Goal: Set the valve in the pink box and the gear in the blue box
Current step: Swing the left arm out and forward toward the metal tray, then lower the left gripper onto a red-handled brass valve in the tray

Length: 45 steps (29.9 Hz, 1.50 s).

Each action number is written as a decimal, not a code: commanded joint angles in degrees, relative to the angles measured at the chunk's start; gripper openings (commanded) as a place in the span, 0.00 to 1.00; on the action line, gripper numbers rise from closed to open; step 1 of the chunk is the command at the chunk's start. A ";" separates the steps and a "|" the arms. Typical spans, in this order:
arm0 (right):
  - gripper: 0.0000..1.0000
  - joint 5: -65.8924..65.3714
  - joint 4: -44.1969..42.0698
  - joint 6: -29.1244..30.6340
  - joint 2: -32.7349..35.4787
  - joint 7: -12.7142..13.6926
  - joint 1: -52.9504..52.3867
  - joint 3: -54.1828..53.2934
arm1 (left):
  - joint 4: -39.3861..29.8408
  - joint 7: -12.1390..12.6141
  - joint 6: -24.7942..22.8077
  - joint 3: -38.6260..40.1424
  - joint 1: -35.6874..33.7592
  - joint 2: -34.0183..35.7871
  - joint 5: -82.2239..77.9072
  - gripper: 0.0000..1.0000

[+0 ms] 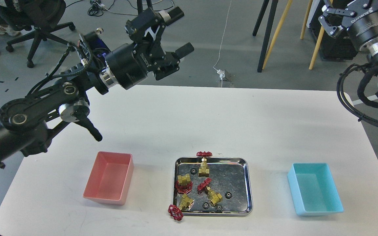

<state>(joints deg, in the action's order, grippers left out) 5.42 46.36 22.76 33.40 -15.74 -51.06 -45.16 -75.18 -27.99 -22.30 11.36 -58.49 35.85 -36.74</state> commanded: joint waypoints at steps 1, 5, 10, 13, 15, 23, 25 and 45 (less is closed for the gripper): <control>1.00 0.03 0.05 2.28 0.52 1.06 1.75 0.07 | -3.74 -0.01 4.79 -18.00 -11.00 5.88 -7.36 0.99; 1.00 -0.05 -0.04 5.24 0.52 1.06 3.95 -0.11 | -5.67 -0.01 12.16 -42.23 -26.72 5.38 -12.12 0.99; 1.00 -0.06 -0.13 5.24 0.35 1.06 5.62 -0.02 | -9.98 -0.01 29.12 -70.47 -42.22 -7.17 -18.54 0.98; 1.00 -0.06 -0.30 5.24 0.35 1.06 6.50 -0.11 | -11.83 -0.01 39.05 -79.46 -44.17 -15.09 -18.63 0.98; 1.00 -0.14 -0.65 5.24 0.43 1.32 6.50 0.24 | -11.83 -0.01 43.64 -81.41 -44.08 -19.05 -18.54 0.98; 1.00 -0.23 -5.92 5.01 0.96 7.82 -0.69 0.33 | -10.86 -0.01 45.50 -83.16 -43.56 -26.70 -18.54 0.98; 1.00 -0.23 -8.12 5.01 0.26 8.61 -1.76 0.51 | -10.16 -0.01 45.50 -84.57 -43.64 -29.25 -18.45 0.98; 1.00 -0.14 -9.80 5.24 -0.53 8.70 -1.23 0.51 | 2.94 -0.01 44.97 -88.36 -32.13 -35.85 -18.19 0.94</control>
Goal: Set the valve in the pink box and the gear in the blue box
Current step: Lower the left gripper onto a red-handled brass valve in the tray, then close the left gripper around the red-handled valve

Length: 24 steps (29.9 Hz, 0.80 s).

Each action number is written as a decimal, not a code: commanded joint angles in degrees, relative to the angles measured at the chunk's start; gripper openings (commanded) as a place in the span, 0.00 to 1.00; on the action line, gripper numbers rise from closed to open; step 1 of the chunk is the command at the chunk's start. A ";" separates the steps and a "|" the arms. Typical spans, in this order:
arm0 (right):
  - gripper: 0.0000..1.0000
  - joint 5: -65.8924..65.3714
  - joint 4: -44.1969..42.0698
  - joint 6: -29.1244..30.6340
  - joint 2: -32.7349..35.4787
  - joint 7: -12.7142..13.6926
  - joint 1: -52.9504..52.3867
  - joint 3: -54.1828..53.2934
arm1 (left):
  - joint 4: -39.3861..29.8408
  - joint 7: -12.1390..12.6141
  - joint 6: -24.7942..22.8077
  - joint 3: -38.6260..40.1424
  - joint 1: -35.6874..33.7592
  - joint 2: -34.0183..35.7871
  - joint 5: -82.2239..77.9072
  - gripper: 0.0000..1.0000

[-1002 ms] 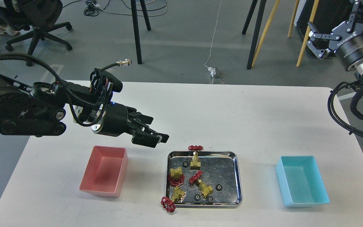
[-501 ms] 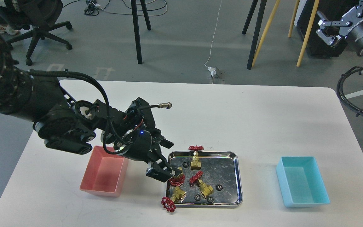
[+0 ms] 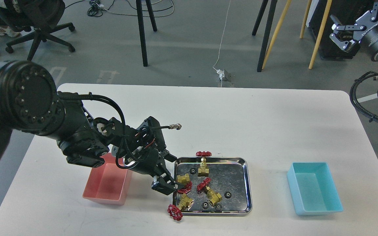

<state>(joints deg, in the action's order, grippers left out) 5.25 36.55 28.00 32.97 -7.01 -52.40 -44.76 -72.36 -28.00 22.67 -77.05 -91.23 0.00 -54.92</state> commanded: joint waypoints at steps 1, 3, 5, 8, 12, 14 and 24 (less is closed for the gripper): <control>1.00 0.02 0.02 0.00 -0.27 -0.02 0.28 0.12 | 0.12 0.00 0.00 0.15 0.79 0.00 -0.01 0.93; 1.00 0.02 0.02 0.00 -0.27 -0.02 0.55 0.03 | 0.12 0.00 0.00 0.24 0.96 0.00 0.08 0.92; 1.00 0.02 0.02 0.00 -0.27 -0.02 0.72 0.03 | 0.99 0.00 0.00 0.50 2.10 0.00 0.17 0.90; 1.00 0.02 0.02 0.00 -0.19 -0.02 0.81 0.03 | 3.53 0.00 -0.09 0.50 4.21 0.00 0.17 0.87; 1.00 -0.07 0.02 0.00 -0.19 -0.02 0.90 0.11 | 5.13 0.00 -0.09 0.50 5.80 0.00 0.17 0.83; 1.00 -0.07 0.02 0.00 -0.19 -0.02 1.16 0.12 | 5.13 0.00 -0.09 0.50 5.80 0.00 0.17 0.80; 1.00 -0.07 0.02 0.00 -0.19 -0.02 2.57 0.03 | 4.78 0.00 -0.09 1.99 5.71 0.00 0.08 0.69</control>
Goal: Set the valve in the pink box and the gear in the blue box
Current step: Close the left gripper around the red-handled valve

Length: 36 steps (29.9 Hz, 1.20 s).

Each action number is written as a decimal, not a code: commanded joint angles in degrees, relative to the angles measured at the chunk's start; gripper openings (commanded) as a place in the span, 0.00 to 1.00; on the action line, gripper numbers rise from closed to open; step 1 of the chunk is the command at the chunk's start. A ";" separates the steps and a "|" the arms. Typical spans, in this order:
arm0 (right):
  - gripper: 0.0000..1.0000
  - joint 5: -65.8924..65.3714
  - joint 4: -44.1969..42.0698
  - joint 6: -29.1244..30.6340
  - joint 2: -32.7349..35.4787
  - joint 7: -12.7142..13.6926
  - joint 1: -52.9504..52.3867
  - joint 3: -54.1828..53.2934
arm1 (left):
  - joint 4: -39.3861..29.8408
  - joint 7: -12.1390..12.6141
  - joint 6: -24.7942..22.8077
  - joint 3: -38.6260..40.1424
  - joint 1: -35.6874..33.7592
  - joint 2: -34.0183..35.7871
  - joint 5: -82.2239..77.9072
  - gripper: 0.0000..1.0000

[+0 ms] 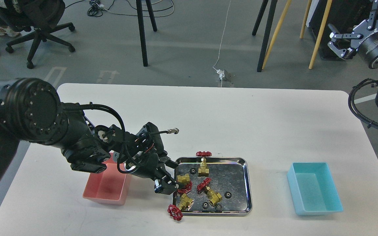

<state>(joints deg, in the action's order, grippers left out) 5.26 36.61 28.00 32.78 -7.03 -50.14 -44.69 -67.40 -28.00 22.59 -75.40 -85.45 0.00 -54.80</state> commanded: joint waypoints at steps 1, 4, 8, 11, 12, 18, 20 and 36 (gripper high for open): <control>1.00 0.01 0.04 0.00 0.00 0.00 0.39 0.04 | -0.36 0.00 0.00 0.61 -0.07 0.00 -0.04 0.69; 1.00 0.01 -0.05 0.00 0.00 0.00 0.65 -0.05 | -0.45 0.00 0.00 1.22 -0.07 0.00 -0.04 0.68; 1.00 0.01 0.04 0.00 0.00 0.00 1.00 -0.05 | -0.45 0.00 -0.09 1.40 -0.07 0.00 0.05 0.64; 1.00 0.01 -0.05 0.00 0.00 0.00 1.09 0.04 | -0.45 0.00 -0.79 2.01 -0.07 0.00 0.05 0.59; 1.00 0.01 -0.05 0.00 0.00 0.00 1.09 0.04 | -0.45 0.00 -1.23 2.45 -0.07 0.00 0.05 0.56; 1.00 0.01 0.04 0.00 0.00 0.00 1.71 -0.05 | -0.19 0.00 -2.72 2.81 -0.07 0.00 -0.04 0.48; 1.00 0.01 -0.05 0.00 0.00 0.00 1.71 -0.05 | -0.01 0.00 -3.42 2.81 -0.07 0.00 -0.13 0.47; 1.00 0.01 -0.05 0.00 0.00 0.00 2.41 -0.14 | -0.01 0.00 -4.04 3.07 -0.06 0.00 -0.13 0.20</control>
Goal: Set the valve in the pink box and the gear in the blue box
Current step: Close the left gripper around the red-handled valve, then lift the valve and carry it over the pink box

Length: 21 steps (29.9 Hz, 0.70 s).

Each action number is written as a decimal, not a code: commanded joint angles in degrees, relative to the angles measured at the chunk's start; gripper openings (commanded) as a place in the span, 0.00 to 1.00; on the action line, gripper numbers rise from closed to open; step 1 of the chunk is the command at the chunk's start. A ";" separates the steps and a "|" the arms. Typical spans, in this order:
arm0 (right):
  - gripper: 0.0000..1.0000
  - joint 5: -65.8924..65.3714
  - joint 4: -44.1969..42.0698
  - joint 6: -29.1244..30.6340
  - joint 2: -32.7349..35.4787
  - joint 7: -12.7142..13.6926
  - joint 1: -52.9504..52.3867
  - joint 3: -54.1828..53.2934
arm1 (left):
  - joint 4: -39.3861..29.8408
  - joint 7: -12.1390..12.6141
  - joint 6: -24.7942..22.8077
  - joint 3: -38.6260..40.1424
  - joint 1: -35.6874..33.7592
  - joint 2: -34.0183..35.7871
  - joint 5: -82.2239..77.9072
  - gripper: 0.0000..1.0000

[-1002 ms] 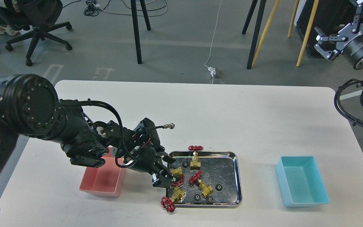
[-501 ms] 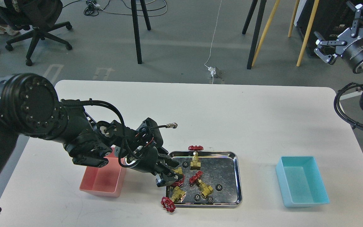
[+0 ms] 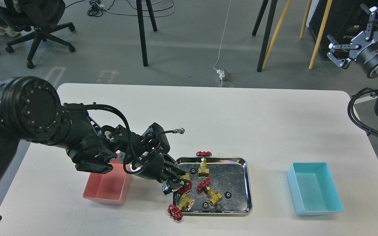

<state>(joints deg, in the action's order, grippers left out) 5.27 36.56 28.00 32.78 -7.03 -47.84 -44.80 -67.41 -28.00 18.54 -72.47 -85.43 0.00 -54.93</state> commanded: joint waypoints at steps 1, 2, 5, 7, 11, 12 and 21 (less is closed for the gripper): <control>1.00 0.00 0.00 0.00 0.00 0.00 0.20 -0.03 | 0.00 0.00 0.01 0.40 -0.09 0.00 0.00 0.17; 1.00 0.00 0.00 0.00 0.00 0.00 0.37 -0.03 | 0.00 0.00 0.01 0.66 -0.09 0.00 -0.08 0.14; 1.00 0.00 0.00 0.00 0.00 0.00 0.46 -0.03 | -0.35 0.00 0.01 1.54 -0.44 0.00 -0.26 0.12; 1.00 0.00 0.00 0.00 0.00 -0.08 0.46 -0.11 | -0.44 0.00 0.01 1.63 -0.88 0.00 -0.26 0.11; 1.00 0.00 0.09 0.00 0.00 0.00 0.46 -0.11 | -0.71 0.00 0.01 2.07 -2.02 1.40 -0.35 0.11; 1.00 0.00 0.09 0.00 0.00 -0.08 0.46 -0.11 | -0.79 0.00 0.01 2.33 -2.64 1.58 -0.44 0.10; 1.00 0.88 1.49 -0.32 -0.18 0.00 -0.85 -3.36 | -4.47 0.00 0.09 2.34 -7.82 8.86 -0.70 0.10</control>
<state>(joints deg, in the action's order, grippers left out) 5.62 37.24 27.95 32.75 -7.07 -47.73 -46.59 -69.69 -28.00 18.64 -70.06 -91.18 5.48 -55.58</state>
